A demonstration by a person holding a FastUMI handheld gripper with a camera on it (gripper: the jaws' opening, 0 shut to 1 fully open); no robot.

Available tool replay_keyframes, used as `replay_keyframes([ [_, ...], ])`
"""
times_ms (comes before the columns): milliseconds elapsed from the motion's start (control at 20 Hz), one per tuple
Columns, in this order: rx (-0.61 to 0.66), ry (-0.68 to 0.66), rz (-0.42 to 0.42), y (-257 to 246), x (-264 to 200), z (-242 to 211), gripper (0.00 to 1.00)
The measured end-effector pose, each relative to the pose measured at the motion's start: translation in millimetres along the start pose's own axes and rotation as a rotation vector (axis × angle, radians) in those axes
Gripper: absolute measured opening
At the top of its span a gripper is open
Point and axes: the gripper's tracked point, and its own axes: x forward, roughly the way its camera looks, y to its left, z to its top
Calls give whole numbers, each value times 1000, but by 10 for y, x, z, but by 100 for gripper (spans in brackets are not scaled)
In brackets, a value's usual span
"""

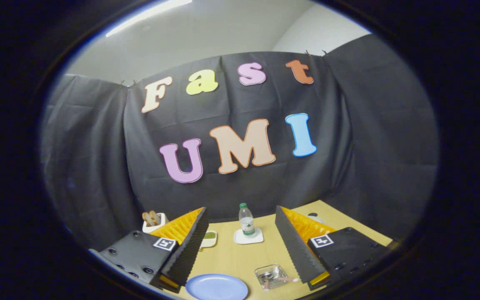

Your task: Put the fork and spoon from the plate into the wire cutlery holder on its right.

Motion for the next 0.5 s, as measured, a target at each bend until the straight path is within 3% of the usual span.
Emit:
replay_keyframes([
  [200, -94, -43, -57, 88, -162, -169, 100],
  [500, -46, -29, -90, 25, -354, -319, 100],
])
